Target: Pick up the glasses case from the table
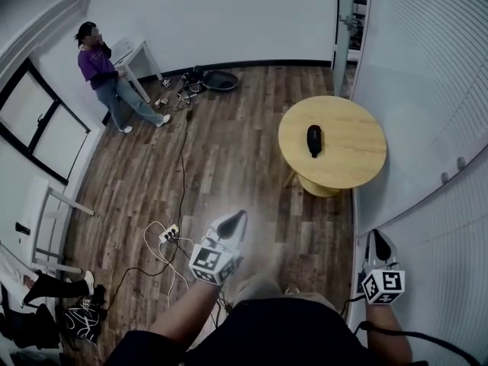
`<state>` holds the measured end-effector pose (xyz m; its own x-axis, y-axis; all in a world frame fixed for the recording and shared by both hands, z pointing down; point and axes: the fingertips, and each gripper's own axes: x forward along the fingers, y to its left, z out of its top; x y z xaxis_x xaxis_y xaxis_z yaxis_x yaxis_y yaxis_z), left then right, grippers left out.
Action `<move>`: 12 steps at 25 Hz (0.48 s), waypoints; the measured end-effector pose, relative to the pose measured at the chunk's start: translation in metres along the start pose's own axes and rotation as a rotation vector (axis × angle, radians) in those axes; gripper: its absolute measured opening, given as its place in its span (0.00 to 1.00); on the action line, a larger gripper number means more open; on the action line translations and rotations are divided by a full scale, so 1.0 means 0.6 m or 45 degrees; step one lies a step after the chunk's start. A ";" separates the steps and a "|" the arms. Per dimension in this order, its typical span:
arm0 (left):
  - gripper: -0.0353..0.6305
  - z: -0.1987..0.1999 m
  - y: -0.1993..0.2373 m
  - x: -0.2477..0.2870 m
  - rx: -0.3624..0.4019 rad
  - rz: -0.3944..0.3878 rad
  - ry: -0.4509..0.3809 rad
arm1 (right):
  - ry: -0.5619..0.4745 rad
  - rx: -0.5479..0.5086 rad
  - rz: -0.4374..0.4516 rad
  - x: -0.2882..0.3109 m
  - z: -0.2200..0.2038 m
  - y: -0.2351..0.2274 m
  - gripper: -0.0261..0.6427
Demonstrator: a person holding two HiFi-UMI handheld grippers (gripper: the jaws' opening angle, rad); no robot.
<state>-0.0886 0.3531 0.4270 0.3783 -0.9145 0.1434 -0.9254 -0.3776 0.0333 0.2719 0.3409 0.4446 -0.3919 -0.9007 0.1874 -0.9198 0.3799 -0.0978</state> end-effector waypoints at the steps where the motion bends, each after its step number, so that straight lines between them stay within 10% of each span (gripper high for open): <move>1: 0.06 0.000 0.002 0.006 -0.002 0.019 -0.008 | 0.006 -0.005 0.005 0.007 -0.002 -0.006 0.05; 12: 0.06 -0.023 0.073 0.156 -0.025 -0.016 0.041 | -0.001 0.048 0.040 0.122 0.000 -0.038 0.05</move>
<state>-0.0939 0.2532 0.4553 0.3894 -0.9044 0.1746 -0.9209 -0.3859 0.0549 0.2645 0.2664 0.4607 -0.4206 -0.8886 0.1829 -0.9058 0.3999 -0.1403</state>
